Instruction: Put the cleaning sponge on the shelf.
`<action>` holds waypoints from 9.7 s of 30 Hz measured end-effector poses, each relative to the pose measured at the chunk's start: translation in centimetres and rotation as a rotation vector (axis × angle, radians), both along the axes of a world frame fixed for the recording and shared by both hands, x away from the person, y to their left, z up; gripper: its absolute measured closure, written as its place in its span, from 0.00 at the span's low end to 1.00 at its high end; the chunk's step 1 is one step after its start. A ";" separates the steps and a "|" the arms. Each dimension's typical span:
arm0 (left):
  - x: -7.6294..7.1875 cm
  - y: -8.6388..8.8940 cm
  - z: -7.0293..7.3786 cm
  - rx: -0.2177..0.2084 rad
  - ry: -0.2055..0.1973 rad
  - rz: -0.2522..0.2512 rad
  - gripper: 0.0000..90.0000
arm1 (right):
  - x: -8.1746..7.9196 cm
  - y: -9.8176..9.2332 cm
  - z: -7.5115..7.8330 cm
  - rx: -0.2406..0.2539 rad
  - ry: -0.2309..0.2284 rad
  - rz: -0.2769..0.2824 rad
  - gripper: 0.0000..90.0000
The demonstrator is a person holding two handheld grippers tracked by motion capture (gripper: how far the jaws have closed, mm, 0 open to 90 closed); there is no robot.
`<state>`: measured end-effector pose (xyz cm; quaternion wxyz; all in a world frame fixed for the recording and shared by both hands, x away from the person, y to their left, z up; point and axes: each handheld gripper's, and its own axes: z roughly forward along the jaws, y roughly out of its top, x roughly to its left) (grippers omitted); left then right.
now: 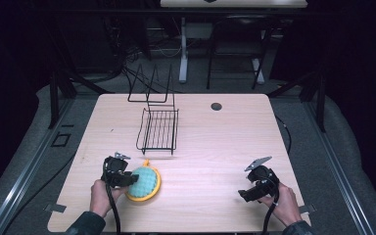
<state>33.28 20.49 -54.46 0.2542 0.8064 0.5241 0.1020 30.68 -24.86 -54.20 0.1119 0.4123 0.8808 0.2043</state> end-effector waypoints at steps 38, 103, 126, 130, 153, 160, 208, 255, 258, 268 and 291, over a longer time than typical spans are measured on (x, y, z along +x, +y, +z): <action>-1.9 0.9 3.6 -0.063 -0.177 -0.070 0.98 | -0.2 -0.1 0.6 -0.016 -0.047 0.023 0.14; -0.6 2.3 8.4 -0.136 -0.358 -0.015 0.98 | -0.2 -0.2 0.2 -0.013 -0.032 0.015 0.00; 2.2 1.0 9.3 -0.140 -0.400 -0.014 0.98 | -0.4 0.0 0.0 -0.032 -0.028 0.013 0.00; 2.8 0.5 9.3 -0.141 -0.407 -0.014 0.98 | -0.4 0.0 0.0 -0.042 -0.031 0.020 0.00; 6.7 -1.1 8.2 -0.155 -0.445 0.044 0.98 | -0.5 0.3 -0.1 -0.052 -0.027 0.025 0.00; 7.7 -1.6 7.6 -0.160 -0.450 0.051 0.98 | -0.4 0.3 -0.1 -0.051 -0.023 0.031 0.00; 12.5 -3.1 3.5 -0.072 -0.395 0.087 0.98 | -0.5 0.1 -0.4 -0.045 -0.013 0.030 0.00; 14.9 -6.0 1.3 0.009 -0.381 0.232 0.97 | -0.3 0.6 -0.4 -0.065 -0.009 0.048 0.00; 14.8 -5.9 1.4 0.010 -0.387 0.237 0.92 | -0.4 0.6 -0.4 -0.069 -0.012 0.046 0.00; 13.8 -5.0 1.3 -0.029 -0.390 0.262 0.37 | -0.4 0.7 -0.4 -0.065 -0.010 0.050 0.00; 8.6 -1.5 4.0 -0.057 -0.396 0.162 0.08 | -0.4 0.7 -0.4 -0.074 -0.008 0.048 0.00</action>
